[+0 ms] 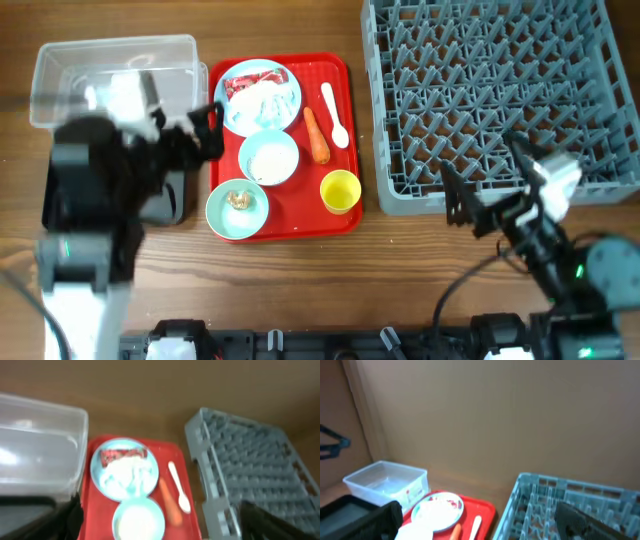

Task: Sort waste into correct bins and load items into the dishwasher rack
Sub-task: 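Grasp the white tissue from the blue plate with the left gripper, drop in bin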

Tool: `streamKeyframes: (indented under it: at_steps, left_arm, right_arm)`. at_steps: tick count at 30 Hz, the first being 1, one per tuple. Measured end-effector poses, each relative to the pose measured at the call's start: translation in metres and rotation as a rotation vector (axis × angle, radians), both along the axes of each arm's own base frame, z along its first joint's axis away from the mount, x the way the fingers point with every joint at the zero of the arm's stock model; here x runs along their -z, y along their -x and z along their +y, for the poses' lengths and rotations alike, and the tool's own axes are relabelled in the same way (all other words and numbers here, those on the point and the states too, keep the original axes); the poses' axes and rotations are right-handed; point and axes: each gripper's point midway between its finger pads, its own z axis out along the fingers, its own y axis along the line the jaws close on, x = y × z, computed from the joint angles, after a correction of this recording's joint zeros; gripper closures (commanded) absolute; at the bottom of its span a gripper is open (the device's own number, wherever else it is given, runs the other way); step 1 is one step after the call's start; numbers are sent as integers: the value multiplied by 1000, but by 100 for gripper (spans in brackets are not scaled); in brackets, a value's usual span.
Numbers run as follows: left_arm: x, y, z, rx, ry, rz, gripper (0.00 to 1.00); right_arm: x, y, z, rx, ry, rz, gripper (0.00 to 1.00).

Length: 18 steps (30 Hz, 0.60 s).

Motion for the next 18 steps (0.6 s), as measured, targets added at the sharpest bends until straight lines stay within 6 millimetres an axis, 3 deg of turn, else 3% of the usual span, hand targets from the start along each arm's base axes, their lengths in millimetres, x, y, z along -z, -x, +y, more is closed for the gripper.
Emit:
streamKeyframes:
  at_steps: [2,5,8,11,12,15,17,18]
  left_arm:
    - [-6,-27,-6,17,-19,86,0]
    - [14,-53,-14,28,-76,244,0]
    - [40,-92,-29,48,-164,367,0]
    - [71,-121,-40,62,-206,423,0]
    - [94,-138,-45,65,-220,445,0]
    - [116,-164,-49,59,-226,429,0]
    - [134,-175,-51,60,-229,441,0]
    - [152,-179,-52,62,-234,472,0]
  right_arm:
    - [-4,-13,1,-2,14,99,0]
    - [4,-25,2,-8,46,234,0]
    - [18,-43,3,-15,80,358,0]
    - [46,-53,4,-19,91,482,0]
    - [61,-57,4,-21,94,541,1]
    - [84,-63,4,-20,87,651,0]
    - [118,-69,5,-14,72,798,0]
    - [128,-70,5,-12,69,840,0]
